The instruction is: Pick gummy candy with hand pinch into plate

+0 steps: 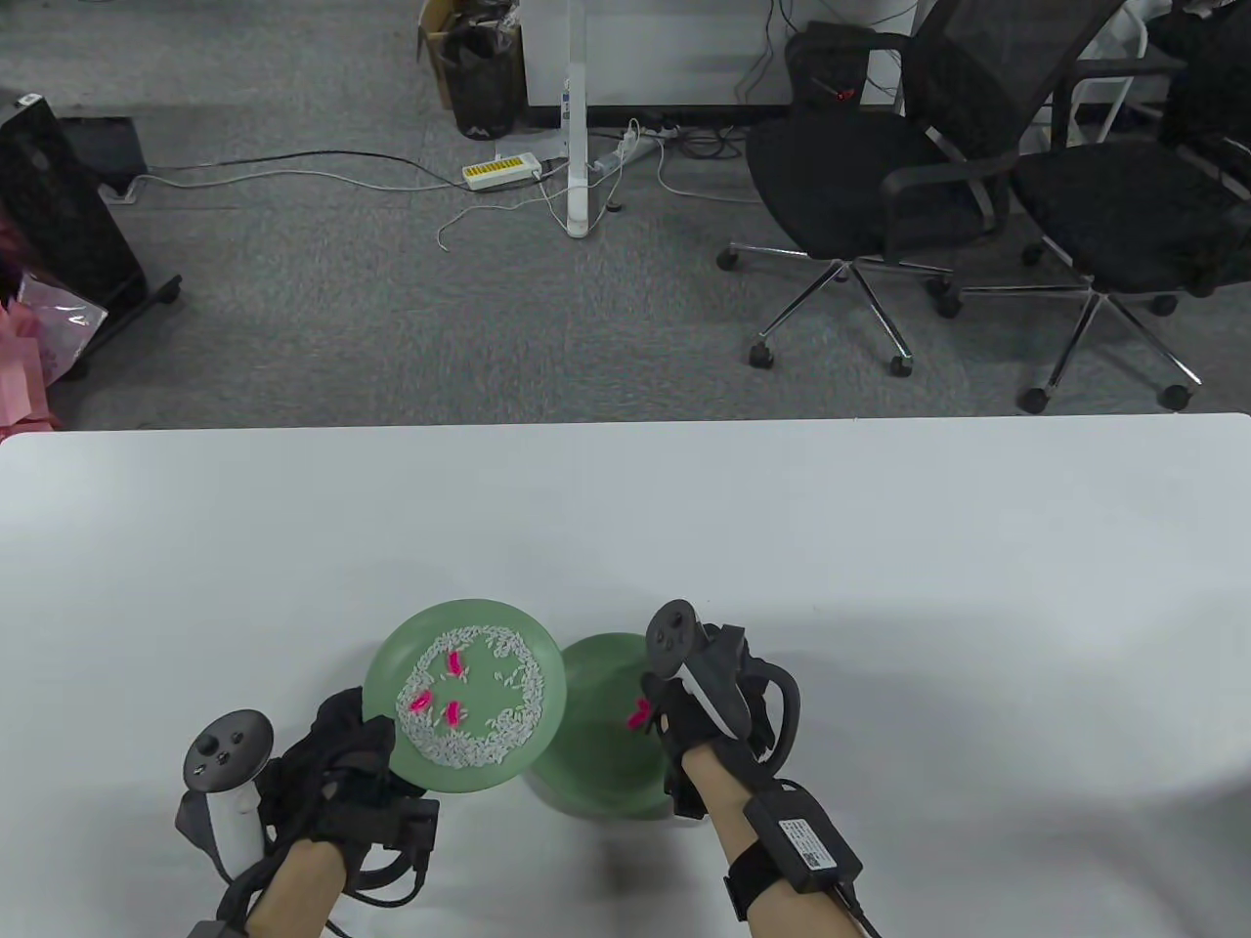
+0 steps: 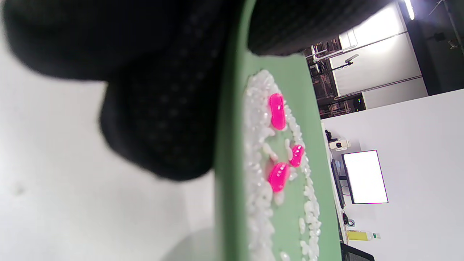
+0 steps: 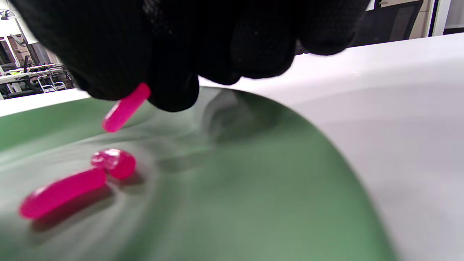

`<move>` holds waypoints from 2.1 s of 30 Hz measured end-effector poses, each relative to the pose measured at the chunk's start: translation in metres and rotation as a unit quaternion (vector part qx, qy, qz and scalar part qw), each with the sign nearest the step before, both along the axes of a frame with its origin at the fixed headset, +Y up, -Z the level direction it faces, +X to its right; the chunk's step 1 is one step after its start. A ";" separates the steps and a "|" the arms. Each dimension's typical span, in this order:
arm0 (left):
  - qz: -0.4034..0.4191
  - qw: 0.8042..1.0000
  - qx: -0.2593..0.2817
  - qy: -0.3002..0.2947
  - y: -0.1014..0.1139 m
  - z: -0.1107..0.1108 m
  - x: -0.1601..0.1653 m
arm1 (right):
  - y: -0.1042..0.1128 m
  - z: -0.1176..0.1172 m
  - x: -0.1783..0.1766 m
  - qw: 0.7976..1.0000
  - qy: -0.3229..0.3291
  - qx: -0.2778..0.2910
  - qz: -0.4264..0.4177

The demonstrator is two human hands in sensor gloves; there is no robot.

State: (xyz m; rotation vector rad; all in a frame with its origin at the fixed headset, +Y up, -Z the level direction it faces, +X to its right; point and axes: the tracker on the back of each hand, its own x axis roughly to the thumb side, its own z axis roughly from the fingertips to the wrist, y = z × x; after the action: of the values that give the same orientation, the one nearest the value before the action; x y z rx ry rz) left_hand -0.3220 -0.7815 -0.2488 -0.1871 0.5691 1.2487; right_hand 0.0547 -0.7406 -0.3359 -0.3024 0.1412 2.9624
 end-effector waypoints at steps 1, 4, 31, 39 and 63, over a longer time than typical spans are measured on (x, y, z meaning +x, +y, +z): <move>0.000 1.000 0.000 0.000 0.000 0.000 0.000 | 0.000 0.000 0.000 1.000 0.000 0.001 0.001; 0.001 1.000 0.000 0.000 0.001 0.000 0.001 | 0.005 0.002 0.002 1.000 -0.006 0.018 -0.015; 0.010 1.000 0.001 -0.010 -0.004 -0.001 0.002 | 0.051 0.037 -0.151 0.981 0.167 0.017 -0.094; 0.021 1.000 -0.003 -0.007 -0.005 0.000 0.002 | 0.050 0.038 -0.151 0.978 0.185 0.019 -0.098; 0.013 1.000 -0.008 -0.004 -0.012 -0.002 -0.003 | 0.050 0.033 -0.130 0.964 0.179 -0.001 -0.196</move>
State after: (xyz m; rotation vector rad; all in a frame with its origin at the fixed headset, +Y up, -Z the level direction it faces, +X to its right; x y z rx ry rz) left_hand -0.3252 -0.7936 -0.2508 -0.2139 0.5706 1.2689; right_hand -0.0754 -0.6904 -0.3032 0.2400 0.2173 2.5903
